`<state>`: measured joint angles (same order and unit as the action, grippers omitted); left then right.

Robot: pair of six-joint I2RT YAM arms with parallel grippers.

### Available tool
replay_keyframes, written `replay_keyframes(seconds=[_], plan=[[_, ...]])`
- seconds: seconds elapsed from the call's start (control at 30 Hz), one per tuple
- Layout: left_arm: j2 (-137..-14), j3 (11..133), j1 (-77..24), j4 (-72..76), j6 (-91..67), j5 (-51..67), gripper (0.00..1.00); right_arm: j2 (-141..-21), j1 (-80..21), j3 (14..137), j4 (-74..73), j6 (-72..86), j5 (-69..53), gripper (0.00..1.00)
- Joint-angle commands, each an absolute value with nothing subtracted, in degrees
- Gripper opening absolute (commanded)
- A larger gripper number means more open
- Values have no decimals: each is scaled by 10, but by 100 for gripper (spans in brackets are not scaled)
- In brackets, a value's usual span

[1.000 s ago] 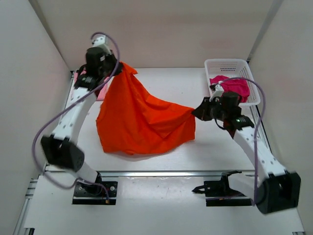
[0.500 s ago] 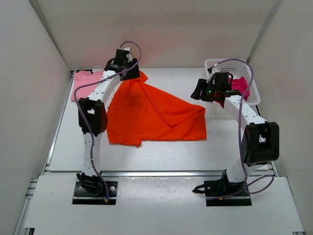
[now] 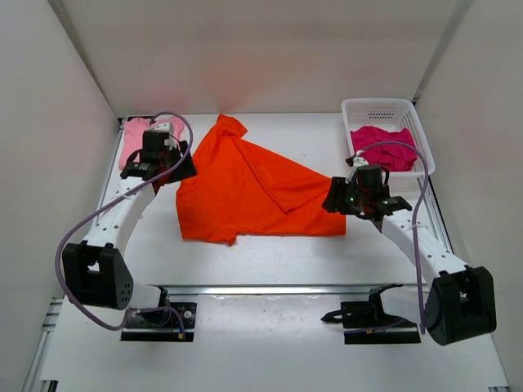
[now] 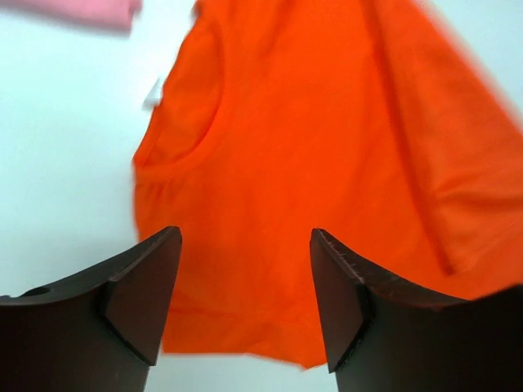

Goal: Fold and stack the t-shirts
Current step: Flatten out the tshirt

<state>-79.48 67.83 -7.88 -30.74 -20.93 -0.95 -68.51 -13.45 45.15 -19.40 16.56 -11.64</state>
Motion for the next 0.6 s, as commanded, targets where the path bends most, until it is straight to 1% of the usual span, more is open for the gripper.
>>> replay_keyframes(seconds=[0.0, 0.07, 0.2, 0.37, 0.47, 0.57], plan=[[-788, 629, -64, -368, -171, -33, 77, -630, -135, 420, -187, 177, -104, 48], [-769, 601, -52, -376, -163, -22, 76, -607, -127, 404, -189, 183, -106, 49], [-728, 534, -56, -377, -154, -23, 79, -578, -105, 384, -213, 183, -104, 49], [-730, 517, -76, -406, -134, -37, 80, -577, -84, 358, -205, 196, -111, 49], [-715, 504, -105, -414, -127, -51, 83, -581, -84, 343, -193, 202, -120, 50], [-690, 484, -111, -419, -129, -47, 83, -588, -86, 344, -193, 205, -113, 49]])
